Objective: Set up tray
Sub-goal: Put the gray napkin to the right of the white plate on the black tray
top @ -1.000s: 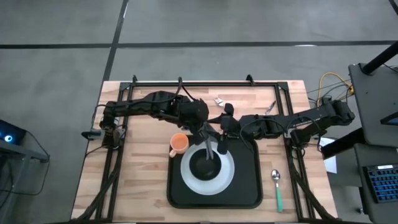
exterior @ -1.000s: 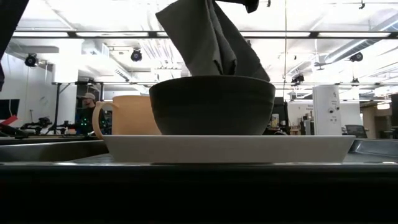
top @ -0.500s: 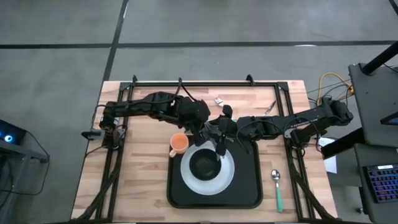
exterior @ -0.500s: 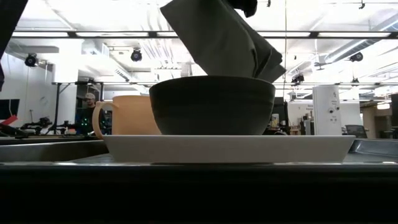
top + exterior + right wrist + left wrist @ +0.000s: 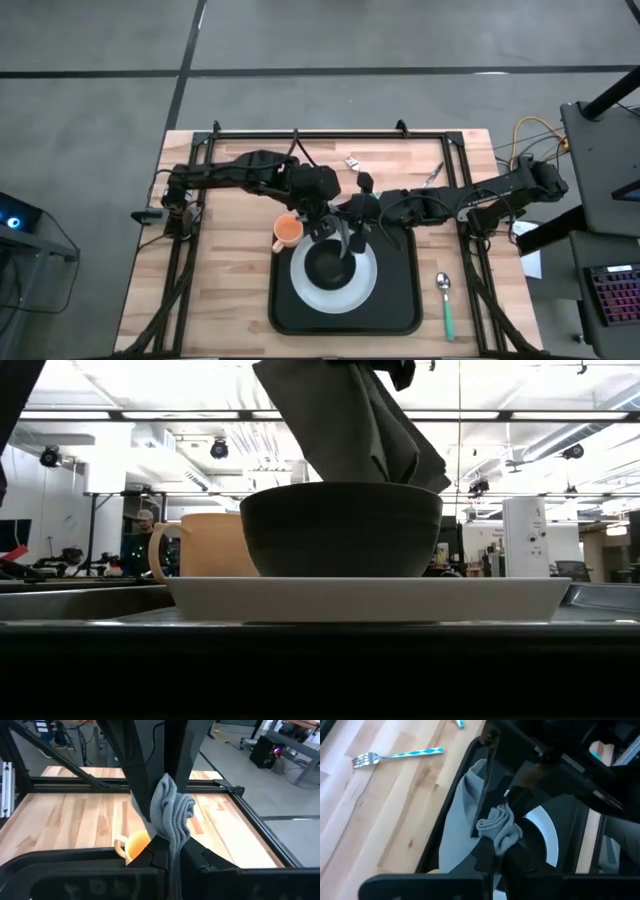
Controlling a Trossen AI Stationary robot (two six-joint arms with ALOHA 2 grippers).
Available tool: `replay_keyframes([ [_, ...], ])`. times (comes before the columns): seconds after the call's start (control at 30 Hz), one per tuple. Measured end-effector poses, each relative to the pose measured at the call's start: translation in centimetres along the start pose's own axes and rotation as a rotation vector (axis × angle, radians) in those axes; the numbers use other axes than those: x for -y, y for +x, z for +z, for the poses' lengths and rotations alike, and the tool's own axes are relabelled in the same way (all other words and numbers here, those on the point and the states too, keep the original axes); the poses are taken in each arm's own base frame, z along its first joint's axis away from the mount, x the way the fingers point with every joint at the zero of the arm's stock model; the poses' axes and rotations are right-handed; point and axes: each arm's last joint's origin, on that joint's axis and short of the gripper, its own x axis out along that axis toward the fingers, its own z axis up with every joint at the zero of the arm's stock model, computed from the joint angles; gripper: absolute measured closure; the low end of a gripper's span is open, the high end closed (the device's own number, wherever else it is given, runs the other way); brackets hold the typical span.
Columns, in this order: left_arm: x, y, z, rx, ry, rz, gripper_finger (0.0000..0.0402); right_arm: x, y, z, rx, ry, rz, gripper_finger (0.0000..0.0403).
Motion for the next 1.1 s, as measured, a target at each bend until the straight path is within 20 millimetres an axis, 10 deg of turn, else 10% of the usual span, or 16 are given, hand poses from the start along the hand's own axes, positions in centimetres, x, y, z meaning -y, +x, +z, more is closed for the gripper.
replay_keyframes([
  [0.57, -1.5, -10.4, -1.8, 0.206, 0.05, -0.108, 0.0343, -2.0, -10.0, -3.2, 0.028, 0.149, -0.092, 0.0394],
  [1.1, -2.0, -12.0, -3.3, 0.172, 0.067, -0.093, 0.0343, -14.5, -17.7, -11.3, 0.233, 0.52, -0.027, 0.0395],
])
